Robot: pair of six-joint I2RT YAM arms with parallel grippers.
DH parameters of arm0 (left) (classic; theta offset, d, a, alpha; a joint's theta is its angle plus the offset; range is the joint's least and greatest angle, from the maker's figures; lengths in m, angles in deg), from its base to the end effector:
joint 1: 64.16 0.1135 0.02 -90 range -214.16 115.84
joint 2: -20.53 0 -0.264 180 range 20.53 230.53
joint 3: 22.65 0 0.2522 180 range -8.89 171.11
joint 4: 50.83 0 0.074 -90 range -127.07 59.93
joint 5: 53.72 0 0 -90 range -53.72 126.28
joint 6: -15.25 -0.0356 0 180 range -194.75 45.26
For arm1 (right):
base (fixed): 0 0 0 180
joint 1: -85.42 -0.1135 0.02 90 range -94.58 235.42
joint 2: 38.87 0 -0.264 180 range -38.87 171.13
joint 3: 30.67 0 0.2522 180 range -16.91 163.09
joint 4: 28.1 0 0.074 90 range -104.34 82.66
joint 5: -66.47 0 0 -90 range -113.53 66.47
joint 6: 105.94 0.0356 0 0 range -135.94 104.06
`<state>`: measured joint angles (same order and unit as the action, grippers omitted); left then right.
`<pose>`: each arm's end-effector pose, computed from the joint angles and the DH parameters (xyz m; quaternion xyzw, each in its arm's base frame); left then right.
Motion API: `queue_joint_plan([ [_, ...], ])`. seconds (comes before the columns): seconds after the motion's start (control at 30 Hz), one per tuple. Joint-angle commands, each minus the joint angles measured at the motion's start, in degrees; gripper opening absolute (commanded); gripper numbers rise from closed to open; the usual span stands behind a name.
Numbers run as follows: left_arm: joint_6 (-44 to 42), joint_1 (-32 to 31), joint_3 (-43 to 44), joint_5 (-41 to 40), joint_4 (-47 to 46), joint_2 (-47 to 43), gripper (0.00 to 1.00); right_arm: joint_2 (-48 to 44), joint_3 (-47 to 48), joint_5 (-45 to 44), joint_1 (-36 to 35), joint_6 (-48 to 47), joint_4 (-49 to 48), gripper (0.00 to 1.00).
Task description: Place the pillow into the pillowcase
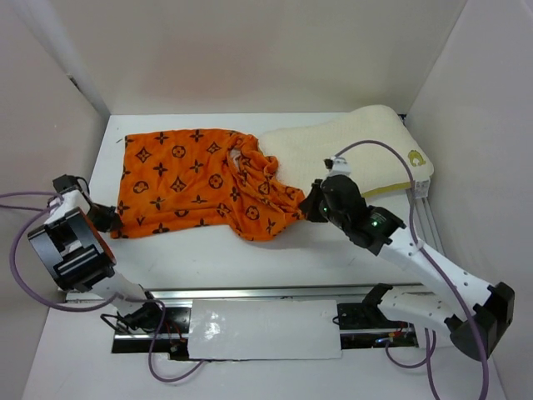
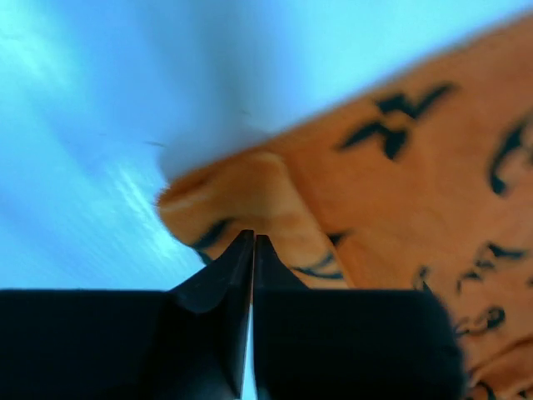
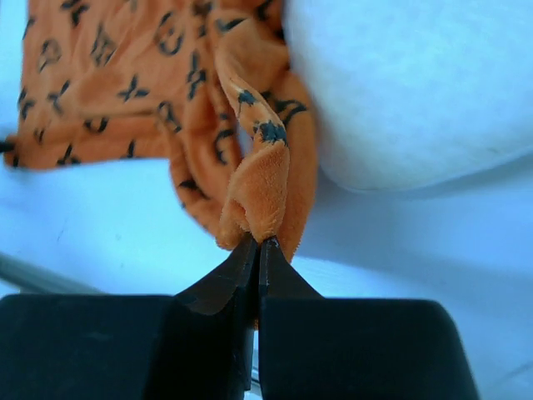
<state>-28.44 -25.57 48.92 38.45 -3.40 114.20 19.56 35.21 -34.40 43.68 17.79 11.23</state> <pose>0.2423 0.1916 0.1794 -0.6616 0.7283 -0.0306 0.1760 0.1719 0.1444 0.3136 -0.0149 0.8713 0.2305 0.4331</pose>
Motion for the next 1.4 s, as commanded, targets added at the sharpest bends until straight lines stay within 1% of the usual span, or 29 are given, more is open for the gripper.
queue_joint_plan([
  [0.0, -3.0, -2.9, -0.4, 8.9, -4.9, -6.0, 0.2, -3.6, 0.7, -9.8, 2.2, 7.8, 8.3, 0.0],
  [0.03, -3.0, -4.8, -0.4, 7.5, -4.9, -7.2, 0.27, -3.6, 2.0, -12.0, 3.6, 8.9, 10.1, 0.0],
  [0.07, -3.5, -9.2, -0.4, 6.3, -4.9, -8.3, 0.37, -3.6, 2.8, -15.4, 4.5, 10.1, 12.0, 0.0],
  [0.13, -3.5, -13.4, -0.4, 2.3, -4.9, -11.6, 0.46, -3.6, 4.6, -16.9, 6.7, 10.1, 14.9, 0.0],
  [0.17, -4.0, -17.2, 0.2, 0.9, -4.1, -12.4, 0.59, -3.6, 5.4, -16.9, 7.8, 8.9, 15.0, 0.0],
  [0.23, -4.0, -20.6, 0.2, 0.9, -4.1, -13.7, 0.7, -3.6, 5.4, -16.9, 8.7, 8.9, 15.7, 0.0],
  [0.27, -4.0, -22.5, 0.2, 0.9, -4.1, -14.5, 0.81, -3.6, 5.4, -16.9, 8.7, 8.3, 15.7, 0.0],
  [0.3, -4.0, -26.3, 0.2, 0.1, -4.1, -14.5, 1.0, -3.6, 5.4, -16.9, 9.4, 8.3, 16.3, 0.0],
  [0.4, -2.8, -32.8, 0.2, -4.0, -3.0, -13.5, 1.0, -5.3, 4.6, -15.5, 10.6, 7.7, 15.7, 0.0],
  [0.5, -1.3, -35.4, -0.3, -4.7, -3.0, -11.1, 1.0, -6.7, 3.2, -13.2, 12.1, 6.3, 14.0, 0.0],
  [0.53, -0.3, -37.0, -0.3, -4.7, -3.0, -9.0, 1.0, -6.8, 3.2, -12.7, 12.1, 5.6, 13.5, 0.0],
  [0.63, 1.3, -40.4, 0.9, -7.1, -2.2, -5.7, 1.0, -7.3, 3.2, -12.0, 13.3, 5.0, 13.5, 0.01],
  [0.67, 2.0, -41.0, 0.9, -7.7, -2.2, -3.3, 1.0, -7.3, 3.2, -12.0, 13.9, 5.0, 13.5, 0.01],
  [0.73, 2.8, -41.7, 1.5, -8.4, -0.9, -1.3, 1.0, -7.8, 2.6, -11.3, 14.4, 4.4, 13.5, 0.01],
  [0.8, 3.5, -42.3, 1.5, -9.1, -0.3, 0.9, 0.95, -7.8, 2.1, -10.2, 14.9, 3.6, 12.7, 0.01],
  [0.87, 3.5, -42.3, 0.8, -10.2, 0.3, 1.6, 0.83, -8.3, 0.8, -8.3, 14.9, 2.6, 12.0, 0.03],
  [0.93, 3.5, -42.3, 0.3, -10.2, 0.3, 2.1, 0.67, -8.3, 0.0, -6.2, 14.9, 2.0, 11.2, 0.03],
  [0.97, 3.5, -41.7, 0.3, -10.7, 0.8, 2.1, 0.46, -8.3, -0.6, -5.2, 14.9, 0.6, 9.7, 0.03],
  [1.0, 3.5, -41.7, 0.3, -11.4, 0.8, 2.7, 0.21, -8.3, -0.6, -3.3, 14.9, 0.1, 9.2, 0.03],
  [1.03, 4.1, -41.7, 0.3, -12.0, 2.0, 2.7, 0.0, -8.9, -0.6, -2.1, 14.9, -0.7, 8.4, 0.03],
  [1.1, 5.1, -40.9, 0.3, -13.9, 4.5, 2.7, 0.0, -9.0, -0.6, 2.2, 14.1, -4.1, 5.8, 0.03],
  [1.17, 5.6, -38.3, 0.8, -16.1, 6.4, 1.1, 0.0, -8.4, 1.4, 5.3, 12.1, -7.4, 3.8, 0.03],
  [1.2, 5.6, -35.8, 0.8, -16.1, 8.1, 0.3, 0.0, -7.6, 2.2, 8.3, 11.3, -8.3, 3.8, 0.03],
  [1.27, 6.2, -32.9, 0.8, -17.4, 10.9, -3.0, 0.0, -6.9, 3.5, 11.8, 8.3, -9.7, 2.4, 0.01],
  [1.3, 6.2, -30.0, 0.8, -17.4, 11.8, -4.2, 0.0, -6.4, 4.3, 12.8, 7.2, -10.6, 2.4, 0.01],
  [1.37, 6.7, -27.6, 0.8, -19.7, 13.8, -8.2, 0.0, -5.9, 4.3, 14.6, 3.4, -10.6, 1.6, 0.01],
])
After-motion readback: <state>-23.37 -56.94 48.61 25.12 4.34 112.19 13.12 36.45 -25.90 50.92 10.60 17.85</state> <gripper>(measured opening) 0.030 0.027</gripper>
